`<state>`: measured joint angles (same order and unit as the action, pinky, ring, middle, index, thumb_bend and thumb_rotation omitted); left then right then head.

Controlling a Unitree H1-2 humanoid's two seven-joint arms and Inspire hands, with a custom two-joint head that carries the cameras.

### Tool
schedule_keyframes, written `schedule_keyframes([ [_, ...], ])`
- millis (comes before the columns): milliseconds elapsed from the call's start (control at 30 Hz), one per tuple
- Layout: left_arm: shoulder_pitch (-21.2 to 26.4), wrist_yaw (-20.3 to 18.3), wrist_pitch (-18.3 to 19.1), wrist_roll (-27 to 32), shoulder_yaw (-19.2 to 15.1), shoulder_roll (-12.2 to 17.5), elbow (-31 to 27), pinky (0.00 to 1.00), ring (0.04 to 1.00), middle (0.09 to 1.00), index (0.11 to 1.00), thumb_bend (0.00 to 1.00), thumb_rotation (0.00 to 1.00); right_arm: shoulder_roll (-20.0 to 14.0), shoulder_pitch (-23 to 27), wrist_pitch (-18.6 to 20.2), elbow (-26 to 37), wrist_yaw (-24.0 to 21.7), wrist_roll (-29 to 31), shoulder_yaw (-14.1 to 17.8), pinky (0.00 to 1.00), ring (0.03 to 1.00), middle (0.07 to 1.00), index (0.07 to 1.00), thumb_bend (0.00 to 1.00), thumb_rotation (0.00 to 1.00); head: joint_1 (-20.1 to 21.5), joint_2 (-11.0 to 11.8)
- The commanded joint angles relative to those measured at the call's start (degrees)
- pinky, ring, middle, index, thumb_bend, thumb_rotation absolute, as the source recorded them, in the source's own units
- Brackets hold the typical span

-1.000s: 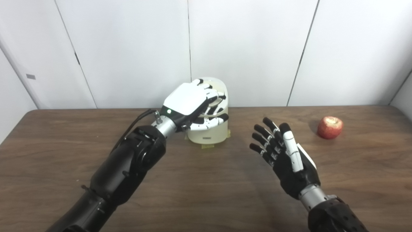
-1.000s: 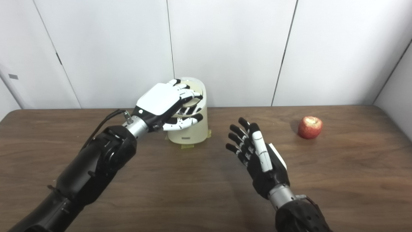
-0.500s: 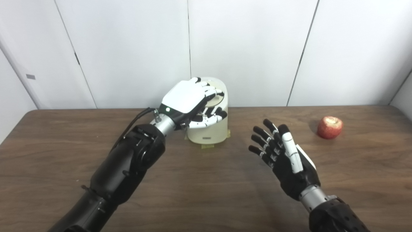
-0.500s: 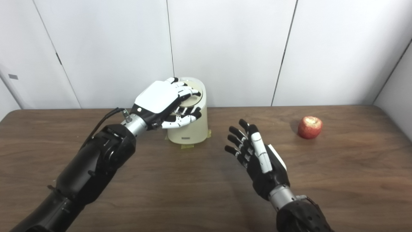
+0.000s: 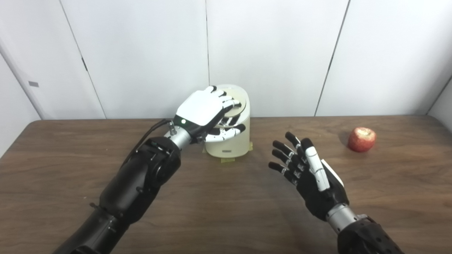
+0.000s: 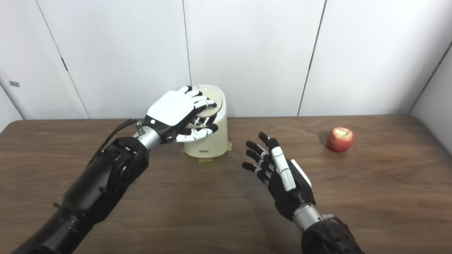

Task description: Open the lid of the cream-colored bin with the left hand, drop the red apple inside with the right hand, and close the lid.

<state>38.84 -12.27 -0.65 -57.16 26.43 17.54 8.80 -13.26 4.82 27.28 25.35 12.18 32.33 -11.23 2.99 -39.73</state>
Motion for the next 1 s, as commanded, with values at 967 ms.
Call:
schedule_keyframes([
  [967, 3.21, -1.84, 0.88, -0.88, 0.76, 0.65, 1.98, 1.00, 0.856, 0.816, 0.830, 0.46, 1.00, -1.75, 2.68, -0.37, 2.92, 2.63, 2.10, -1.23, 0.82, 0.923, 0.903, 1.000, 0.59, 0.85, 0.29, -0.39],
])
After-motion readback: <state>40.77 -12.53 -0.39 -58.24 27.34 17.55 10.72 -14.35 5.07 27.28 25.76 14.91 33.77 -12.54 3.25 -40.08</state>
